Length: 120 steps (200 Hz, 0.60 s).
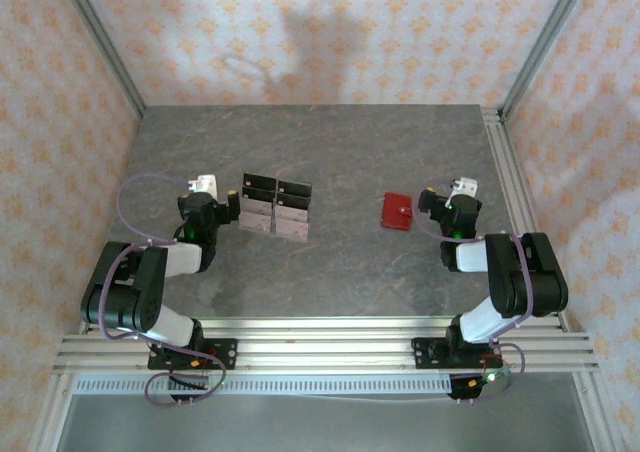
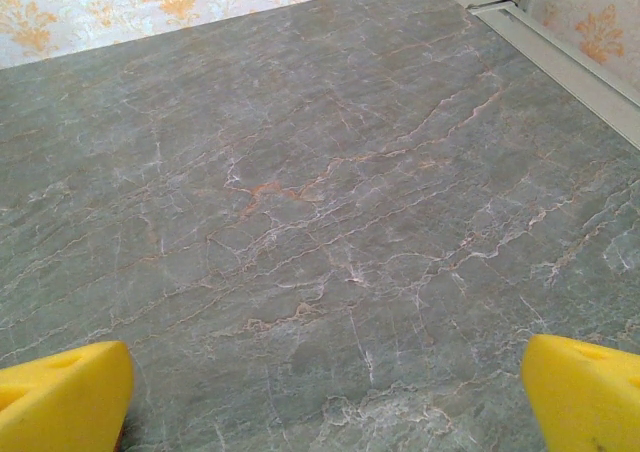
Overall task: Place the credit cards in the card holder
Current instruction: Move the storage box to the top-center of the table.
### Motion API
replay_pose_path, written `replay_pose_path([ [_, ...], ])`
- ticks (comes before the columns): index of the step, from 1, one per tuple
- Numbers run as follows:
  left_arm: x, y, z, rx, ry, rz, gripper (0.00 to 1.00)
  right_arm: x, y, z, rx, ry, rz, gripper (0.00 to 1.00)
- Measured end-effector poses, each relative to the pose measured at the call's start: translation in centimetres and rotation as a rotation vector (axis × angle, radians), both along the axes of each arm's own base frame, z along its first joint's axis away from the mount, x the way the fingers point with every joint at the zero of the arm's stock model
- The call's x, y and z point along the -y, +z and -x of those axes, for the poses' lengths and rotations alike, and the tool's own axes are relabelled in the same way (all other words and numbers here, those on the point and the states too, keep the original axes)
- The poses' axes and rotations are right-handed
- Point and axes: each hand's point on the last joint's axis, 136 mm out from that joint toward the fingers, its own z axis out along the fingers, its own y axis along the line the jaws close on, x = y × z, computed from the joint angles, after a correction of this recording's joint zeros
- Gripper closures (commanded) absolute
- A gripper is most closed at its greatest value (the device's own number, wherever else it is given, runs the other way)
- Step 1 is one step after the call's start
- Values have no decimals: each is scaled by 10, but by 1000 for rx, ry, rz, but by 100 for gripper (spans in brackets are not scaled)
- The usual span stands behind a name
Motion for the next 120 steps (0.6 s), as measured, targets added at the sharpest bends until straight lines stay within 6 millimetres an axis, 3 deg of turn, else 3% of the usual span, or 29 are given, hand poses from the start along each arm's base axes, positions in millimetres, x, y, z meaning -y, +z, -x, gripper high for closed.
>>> replay_pose_path([
  [47, -4, -2, -2, -25, 5, 19, 0, 0, 0, 0, 1, 1, 0, 1],
  [72, -13, 19, -5, -15, 46, 42, 0, 1, 10, 3, 9, -3, 0, 1],
  [98, -24, 57, -2, 44, 106, 61, 0, 5, 48, 8, 55, -33, -11, 1],
  [120, -36, 88, 2, 69, 183, 85, 0, 8, 89, 0, 83, -80, -91, 1],
])
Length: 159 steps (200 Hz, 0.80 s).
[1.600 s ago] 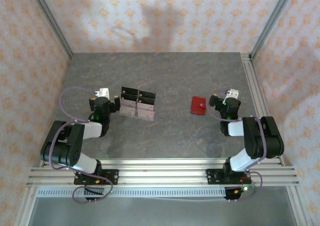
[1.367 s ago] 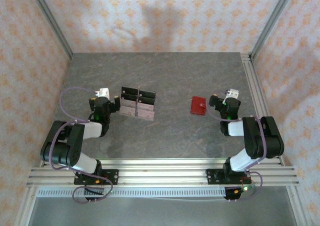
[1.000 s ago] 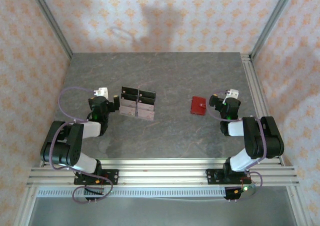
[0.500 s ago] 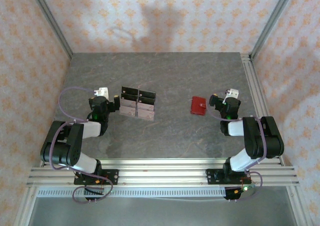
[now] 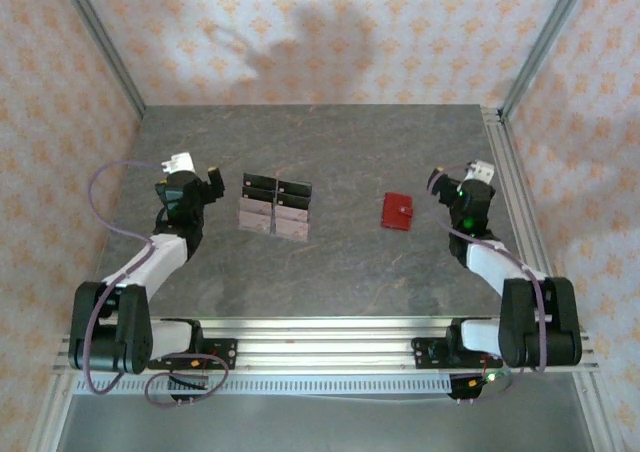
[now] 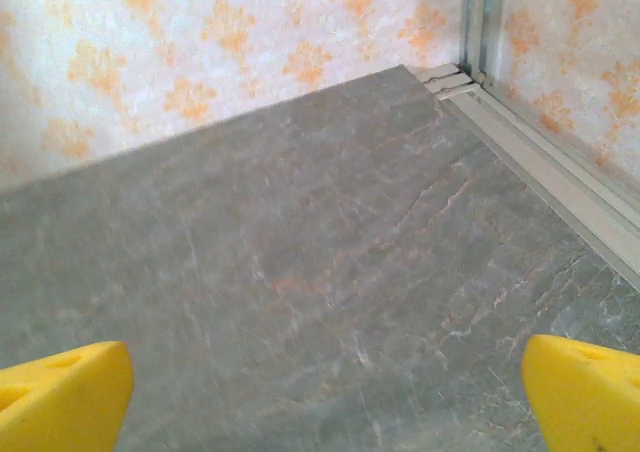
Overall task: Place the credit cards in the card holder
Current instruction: Move the storage box to the top-center of the table.
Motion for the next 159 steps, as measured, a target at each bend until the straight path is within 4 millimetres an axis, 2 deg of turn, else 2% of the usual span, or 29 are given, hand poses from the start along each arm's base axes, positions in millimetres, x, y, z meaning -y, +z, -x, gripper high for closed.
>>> replay_pose_path([
  [20, -7, 26, 7, 14, 45, 44, 0, -3, 34, -5, 15, -16, -116, 1],
  [32, -4, 37, 10, 15, 42, 79, 0, -10, 51, -3, 41, 7, -189, 1],
  [58, 16, 47, 8, -22, -38, 190, 0, -41, 64, 8, 43, 135, -375, 0],
  [74, 33, 42, 6, -58, -105, 270, 0, -69, 59, 7, -35, 226, -480, 1],
  [88, 49, 30, 5, -105, -167, 345, 0, -105, 51, 9, -129, 310, -540, 2],
  [106, 72, 15, 5, -161, -237, 420, 0, -162, 38, 23, -266, 435, -569, 4],
  [126, 94, 6, 6, -197, -304, 476, 0, -216, 22, 44, -401, 531, -579, 7],
  [159, 110, -13, 5, -243, -344, 532, 0, -274, -14, 71, -573, 600, -582, 7],
])
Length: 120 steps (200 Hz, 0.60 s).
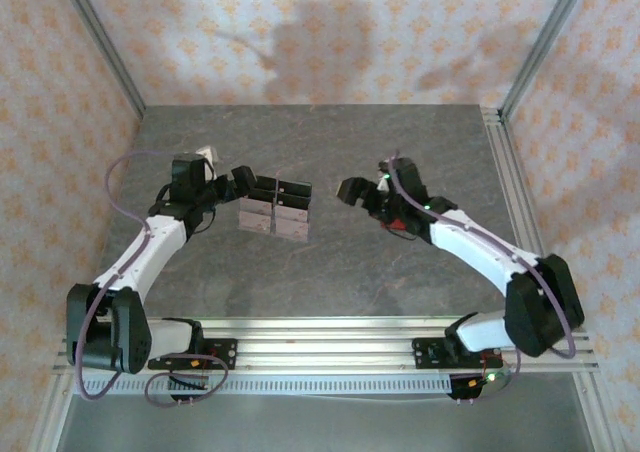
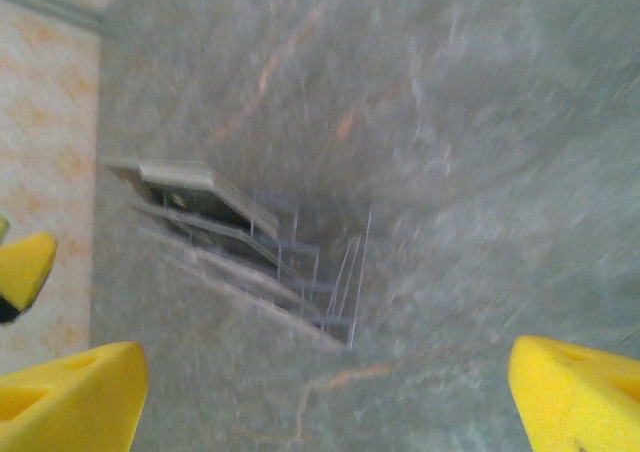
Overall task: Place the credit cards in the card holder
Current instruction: Move the storage box to the top-center of the table.
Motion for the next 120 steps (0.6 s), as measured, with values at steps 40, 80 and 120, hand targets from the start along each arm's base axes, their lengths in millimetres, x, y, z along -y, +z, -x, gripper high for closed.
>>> replay_pose_path([
  [40, 6, -32, -1, -64, -6, 31, 0, -44, -38, 22, -122, 62, 23, 7],
  [80, 11, -45, -10, -73, -20, 40, 0, -72, -44, 14, -150, 58, -6, 8],
  [120, 18, -59, -17, -85, -38, 52, 0, -94, -40, -4, -145, 37, -54, 8],
])
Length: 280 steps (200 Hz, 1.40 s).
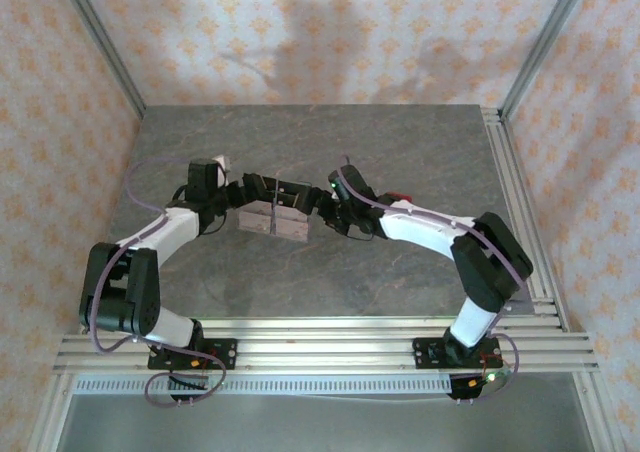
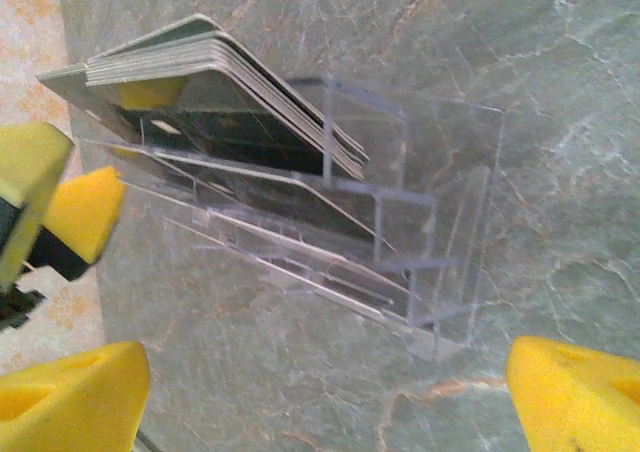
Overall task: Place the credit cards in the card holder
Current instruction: Move the storage box to the top-center of the table.
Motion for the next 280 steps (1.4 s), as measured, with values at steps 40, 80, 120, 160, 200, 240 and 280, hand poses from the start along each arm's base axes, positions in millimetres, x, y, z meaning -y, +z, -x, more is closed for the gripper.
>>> replay_pose_path([
  [40, 8, -11, -3, -20, -19, 7, 0, -12, -7, -14, -22, -41, -42, 9],
  [80, 13, -6, -9, 3, -26, 18, 0, -23, -13, -28, -46, -100, -109, 10],
  [120, 14, -7, -10, 4, -19, 12, 0, -15, -4, -51, -52, -193, -187, 10],
  [160, 25, -6, -14, 10, -36, 6, 0, 0, -4, -78, -50, -290, -244, 10],
  [200, 39, -6, -24, 14, -57, -12, 0, 18, -3, -100, -43, -368, -284, 11],
  [240, 63, -5, -38, 21, -91, -16, 0, 44, -2, -120, -33, -442, -292, 11],
  [280, 89, -2, -54, 23, -118, -23, 0, 69, -4, -135, -19, -507, -293, 11],
])
